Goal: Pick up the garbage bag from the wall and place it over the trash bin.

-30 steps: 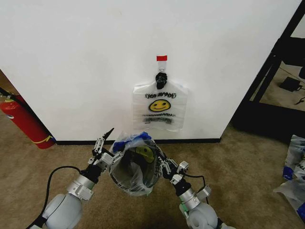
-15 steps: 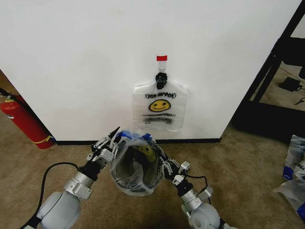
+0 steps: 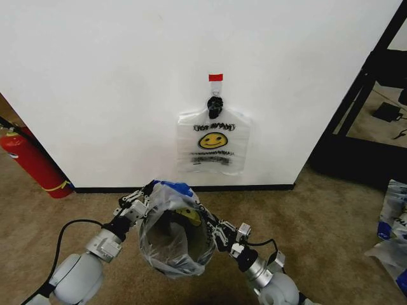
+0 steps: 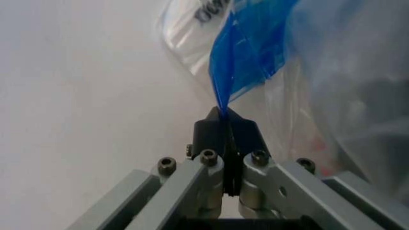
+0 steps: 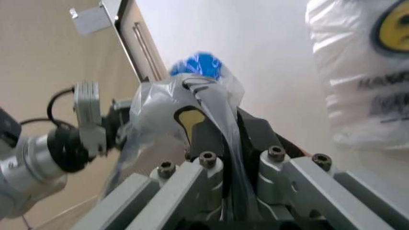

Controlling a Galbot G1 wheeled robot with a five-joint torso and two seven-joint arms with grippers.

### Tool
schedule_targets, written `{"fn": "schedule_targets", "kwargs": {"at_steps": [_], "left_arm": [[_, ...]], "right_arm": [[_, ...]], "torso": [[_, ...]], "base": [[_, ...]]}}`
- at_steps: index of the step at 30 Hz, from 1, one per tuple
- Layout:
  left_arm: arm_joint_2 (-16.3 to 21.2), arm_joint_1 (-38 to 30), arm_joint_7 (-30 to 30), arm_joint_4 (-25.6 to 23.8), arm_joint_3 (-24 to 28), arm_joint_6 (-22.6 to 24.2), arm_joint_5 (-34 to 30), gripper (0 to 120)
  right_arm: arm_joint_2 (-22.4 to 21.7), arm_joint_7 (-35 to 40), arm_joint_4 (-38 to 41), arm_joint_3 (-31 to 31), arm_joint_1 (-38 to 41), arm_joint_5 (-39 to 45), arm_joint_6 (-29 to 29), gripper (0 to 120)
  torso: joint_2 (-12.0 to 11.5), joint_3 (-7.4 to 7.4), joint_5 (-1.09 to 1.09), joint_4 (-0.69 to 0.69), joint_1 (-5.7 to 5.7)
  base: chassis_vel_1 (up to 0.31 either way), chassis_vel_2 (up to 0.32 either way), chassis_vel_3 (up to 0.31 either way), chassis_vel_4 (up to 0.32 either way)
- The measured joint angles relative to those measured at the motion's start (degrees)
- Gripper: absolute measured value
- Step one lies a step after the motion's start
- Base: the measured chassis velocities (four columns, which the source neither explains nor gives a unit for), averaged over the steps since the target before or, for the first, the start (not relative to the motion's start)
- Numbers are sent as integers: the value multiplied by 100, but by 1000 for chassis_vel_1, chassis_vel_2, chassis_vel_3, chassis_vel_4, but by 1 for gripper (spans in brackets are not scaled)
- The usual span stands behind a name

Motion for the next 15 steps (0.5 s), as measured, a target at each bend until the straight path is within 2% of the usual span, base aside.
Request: {"fn": "schedule_targets", "kwargs": {"at_steps": [12,15], "left_arm": [[38,68,405,52,48,-258,37,0],[68,62,581,80,64,-358,46,0]], "right_arm": [[-88,-725,-77,576,57,111,-120,1],[-292,-1552,-264,871,238,431,-585,1]], "torso": [[0,0,1,-1,0],[0,0,1,0,0]], "base": [[0,0,0,0],[0,0,0,0]]}}
